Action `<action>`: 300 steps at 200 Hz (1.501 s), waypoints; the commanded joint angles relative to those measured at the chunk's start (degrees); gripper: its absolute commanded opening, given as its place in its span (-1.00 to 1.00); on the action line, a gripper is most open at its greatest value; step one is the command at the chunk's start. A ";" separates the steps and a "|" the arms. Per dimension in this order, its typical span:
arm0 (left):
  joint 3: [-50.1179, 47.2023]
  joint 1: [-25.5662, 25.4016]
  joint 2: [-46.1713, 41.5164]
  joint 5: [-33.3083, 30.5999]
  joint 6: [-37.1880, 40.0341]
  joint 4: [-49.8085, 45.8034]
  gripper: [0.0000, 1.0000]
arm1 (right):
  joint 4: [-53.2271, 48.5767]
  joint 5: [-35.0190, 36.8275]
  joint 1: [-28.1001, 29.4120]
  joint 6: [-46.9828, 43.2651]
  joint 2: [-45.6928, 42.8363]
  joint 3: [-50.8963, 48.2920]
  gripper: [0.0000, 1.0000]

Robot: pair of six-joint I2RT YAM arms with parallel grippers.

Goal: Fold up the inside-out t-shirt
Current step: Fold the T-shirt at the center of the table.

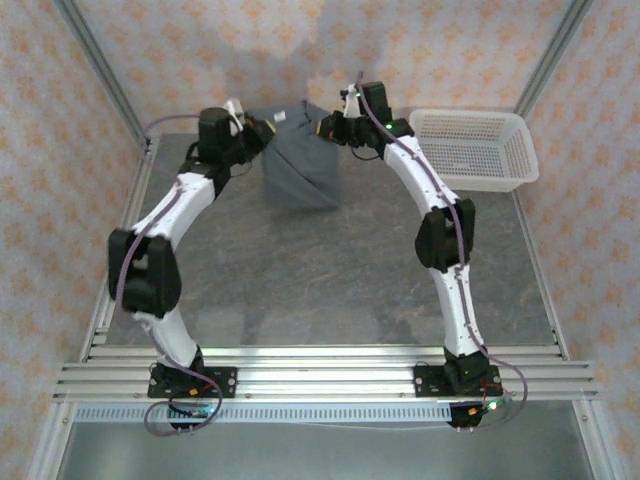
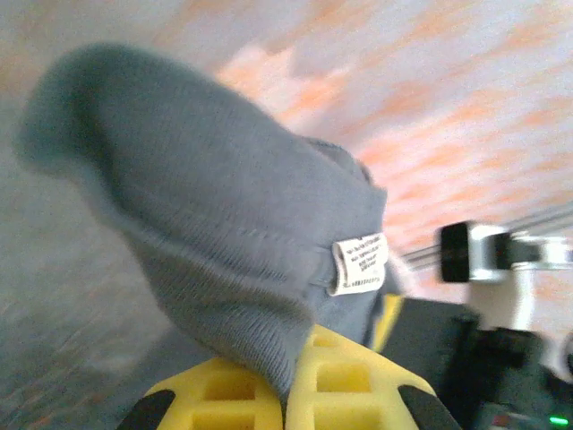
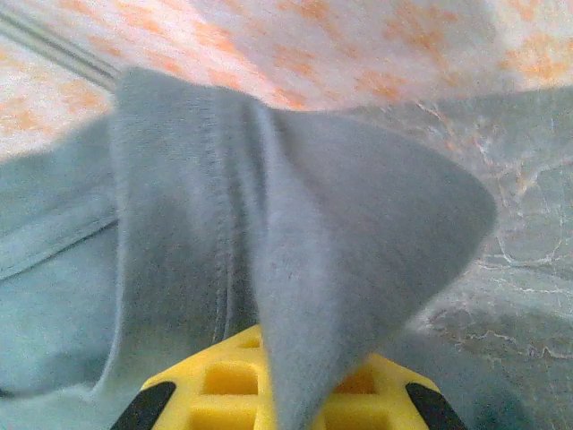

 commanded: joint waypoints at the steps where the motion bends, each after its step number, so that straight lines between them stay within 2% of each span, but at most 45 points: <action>1: -8.27 -1.43 -6.68 -3.83 5.22 0.55 -1.00 | 6.82 -0.56 1.81 -6.29 -11.11 -13.79 -1.00; 22: -21.51 -3.63 -9.65 -6.42 5.88 1.38 -1.00 | 21.92 -3.51 2.57 -3.64 -18.38 -35.51 -1.00; 48: -37.11 -4.15 -11.07 -6.53 1.12 7.20 -1.00 | 33.95 -8.07 3.22 2.25 -22.87 -52.84 -1.00; 77: -43.21 -4.98 -15.64 -7.90 1.66 4.40 -1.00 | 35.39 -8.68 4.96 5.22 -26.40 -63.48 -1.00; 105: -43.24 -6.16 -18.25 -8.09 3.67 1.68 -1.00 | 38.19 -7.61 5.73 8.67 -29.28 -71.08 -1.00; 123: -41.73 -6.65 -17.75 -8.31 4.17 0.93 -1.00 | 36.06 -4.86 5.67 8.92 -30.56 -72.38 -1.00; 150: -39.72 -7.93 -16.86 -8.14 4.87 4.71 -1.00 | 35.20 -0.60 5.48 8.30 -33.40 -73.20 -1.00; 173: -37.40 -9.97 -16.85 -10.62 9.34 6.66 -1.00 | 34.72 2.88 5.20 7.11 -36.66 -73.65 -1.00; 197: -35.88 -11.05 -15.10 -10.24 12.94 11.29 -1.00 | 36.19 11.13 4.98 7.59 -40.64 -77.15 -0.94; 224: -33.62 -13.20 -9.79 -10.17 16.44 16.69 -1.00 | 39.92 17.74 4.76 8.94 -42.33 -82.29 -0.90; 250: -29.85 -14.35 -0.56 -11.85 17.58 17.69 -1.00 | 39.09 23.03 4.50 6.00 -37.84 -83.99 -0.87; 272: -24.62 -14.42 8.27 -7.40 17.52 17.59 -1.00 | 41.09 27.64 3.72 6.24 -34.30 -86.34 -0.87; 283: -23.30 -14.98 10.53 -6.56 17.25 17.99 -1.00 | 43.68 30.33 3.65 7.49 -34.21 -88.94 -0.81; 300: -21.65 -15.88 12.81 -7.86 18.28 16.34 -0.89 | 45.48 31.16 3.62 8.26 -35.17 -91.73 -0.71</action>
